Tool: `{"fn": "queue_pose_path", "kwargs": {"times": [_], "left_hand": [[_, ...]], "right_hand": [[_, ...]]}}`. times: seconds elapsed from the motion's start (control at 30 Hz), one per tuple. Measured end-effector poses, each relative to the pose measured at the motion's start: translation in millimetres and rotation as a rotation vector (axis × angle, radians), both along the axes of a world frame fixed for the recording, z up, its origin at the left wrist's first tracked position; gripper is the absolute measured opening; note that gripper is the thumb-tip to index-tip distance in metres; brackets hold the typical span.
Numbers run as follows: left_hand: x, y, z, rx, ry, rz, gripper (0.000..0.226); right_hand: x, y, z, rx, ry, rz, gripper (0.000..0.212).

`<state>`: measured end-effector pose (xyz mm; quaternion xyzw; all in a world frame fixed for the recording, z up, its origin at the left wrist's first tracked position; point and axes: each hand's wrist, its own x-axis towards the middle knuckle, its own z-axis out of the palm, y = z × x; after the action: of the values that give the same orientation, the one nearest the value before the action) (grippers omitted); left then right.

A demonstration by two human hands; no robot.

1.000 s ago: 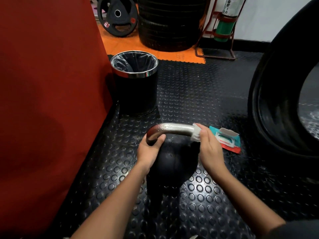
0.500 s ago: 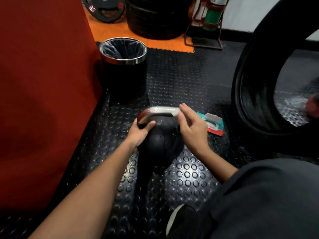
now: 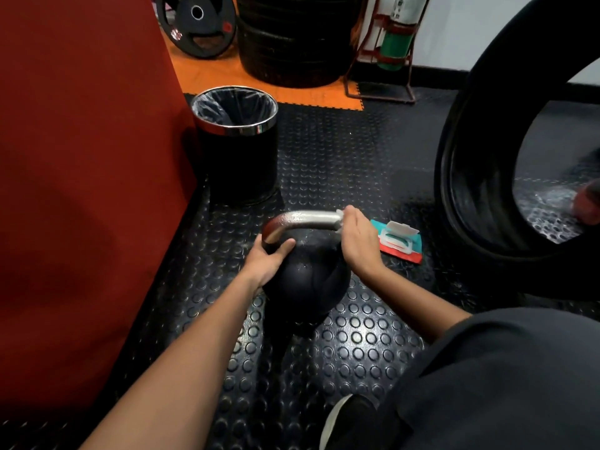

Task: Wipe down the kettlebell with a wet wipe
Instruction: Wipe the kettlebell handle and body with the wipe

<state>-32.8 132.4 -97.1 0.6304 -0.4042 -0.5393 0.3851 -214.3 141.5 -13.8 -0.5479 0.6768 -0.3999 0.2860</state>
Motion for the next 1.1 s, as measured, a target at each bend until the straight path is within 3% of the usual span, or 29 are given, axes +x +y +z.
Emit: {"fn": "queue_pose_path", "kwargs": {"times": [0.13, 0.27, 0.33, 0.4, 0.5, 0.6, 0.7, 0.8, 0.93, 1.1], "left_hand": [[1, -1, -4, -0.02, 0.035, 0.001, 0.053], [3, 0, -3, -0.016, 0.029, -0.019, 0.068], [3, 0, -4, 0.002, 0.009, -0.016, 0.088], [4, -1, -6, 0.011, -0.006, -0.018, 0.097], [4, -1, -4, 0.02, -0.028, -0.019, 0.098], [3, -1, -2, 0.015, -0.045, -0.027, 0.087], [3, -1, -3, 0.018, -0.069, -0.033, 0.104], [5, -2, -6, 0.057, -0.094, -0.038, 0.122], [5, 1, 2, 0.052, -0.09, -0.03, 0.105], [0, 6, 4, -0.005, -0.078, 0.001, 0.062]], "right_hand": [[-1, 0, -5, -0.219, 0.222, 0.188, 0.035], [-10, 3, -17, -0.309, 0.185, 0.215, 0.03], [-9, 3, -21, -0.184, 0.016, 0.068, 0.033], [-7, -6, -14, 0.072, -0.147, -0.069, 0.039], [-5, -18, 8, 0.199, 0.032, -0.02, 0.041], [5, -13, 13, -0.027, 0.19, 0.09, 0.043], [5, 4, -14, -0.274, 0.184, 0.087, 0.038], [-9, 1, -16, -0.133, 0.045, 0.033, 0.042], [-29, -23, 12, 0.315, 0.204, 0.17, 0.042], [-31, -26, 20, 0.334, 0.266, 0.269, 0.043]]}}
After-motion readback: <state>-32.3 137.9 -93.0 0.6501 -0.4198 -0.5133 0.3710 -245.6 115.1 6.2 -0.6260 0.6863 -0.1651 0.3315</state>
